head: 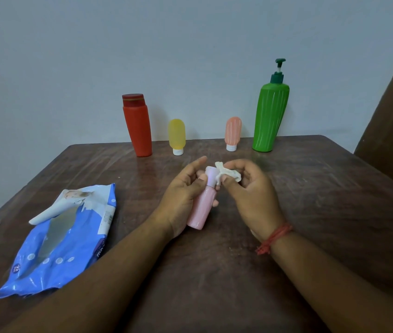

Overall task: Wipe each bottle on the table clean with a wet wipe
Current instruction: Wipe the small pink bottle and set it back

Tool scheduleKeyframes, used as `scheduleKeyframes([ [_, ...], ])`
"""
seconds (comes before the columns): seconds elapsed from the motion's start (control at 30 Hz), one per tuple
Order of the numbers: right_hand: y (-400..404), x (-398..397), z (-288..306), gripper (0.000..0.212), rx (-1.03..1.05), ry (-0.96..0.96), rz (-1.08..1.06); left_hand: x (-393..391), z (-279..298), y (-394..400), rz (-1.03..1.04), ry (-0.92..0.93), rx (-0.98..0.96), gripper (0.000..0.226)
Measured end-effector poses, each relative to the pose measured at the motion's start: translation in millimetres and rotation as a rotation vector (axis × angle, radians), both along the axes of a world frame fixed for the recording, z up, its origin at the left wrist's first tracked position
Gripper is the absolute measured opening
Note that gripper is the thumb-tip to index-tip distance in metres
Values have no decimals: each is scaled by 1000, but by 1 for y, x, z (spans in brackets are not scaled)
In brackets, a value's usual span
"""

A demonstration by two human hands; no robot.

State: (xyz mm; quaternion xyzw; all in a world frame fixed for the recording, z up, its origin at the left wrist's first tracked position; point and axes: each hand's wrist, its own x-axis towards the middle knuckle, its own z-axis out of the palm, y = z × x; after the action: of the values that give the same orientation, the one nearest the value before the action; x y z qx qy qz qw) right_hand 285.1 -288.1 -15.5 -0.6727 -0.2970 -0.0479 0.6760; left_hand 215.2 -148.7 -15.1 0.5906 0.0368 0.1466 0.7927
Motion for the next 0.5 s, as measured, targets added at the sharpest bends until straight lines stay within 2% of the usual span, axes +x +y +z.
scheduleKeyframes([
  [0.07,1,1,-1,23,124,176,96,0,0,-1,9,-17,21,39],
  [0.2,1,5,1,32,226,327,274,1,0,1,18,-27,-1,23],
  [0.4,1,4,-1,35,120,393,335,1,2,1,-30,45,37,26],
  [0.5,0,3,1,27,61,333,226,1,1,0,-34,42,26,24],
])
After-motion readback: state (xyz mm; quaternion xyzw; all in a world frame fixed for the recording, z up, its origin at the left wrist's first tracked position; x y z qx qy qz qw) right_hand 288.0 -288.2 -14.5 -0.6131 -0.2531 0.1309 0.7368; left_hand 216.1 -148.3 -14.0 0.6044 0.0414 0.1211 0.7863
